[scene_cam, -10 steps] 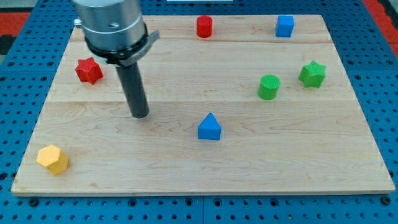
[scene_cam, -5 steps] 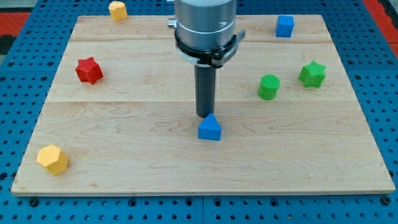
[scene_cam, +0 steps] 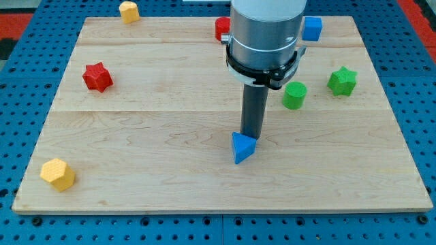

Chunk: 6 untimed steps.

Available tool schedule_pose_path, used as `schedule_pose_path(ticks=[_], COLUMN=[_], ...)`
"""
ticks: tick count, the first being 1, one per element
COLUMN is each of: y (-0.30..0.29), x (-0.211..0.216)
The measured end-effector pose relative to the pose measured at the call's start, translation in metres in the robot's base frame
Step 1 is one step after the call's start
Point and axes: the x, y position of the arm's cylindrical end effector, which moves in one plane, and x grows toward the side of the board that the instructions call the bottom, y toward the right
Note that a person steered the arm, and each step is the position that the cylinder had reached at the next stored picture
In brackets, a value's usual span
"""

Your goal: Place the blue triangle to the bottom center

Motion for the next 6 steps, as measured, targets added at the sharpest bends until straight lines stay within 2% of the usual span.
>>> schedule_pose_path(ticks=[3,6], y=[-0.040,-0.040], x=[0.020,0.037])
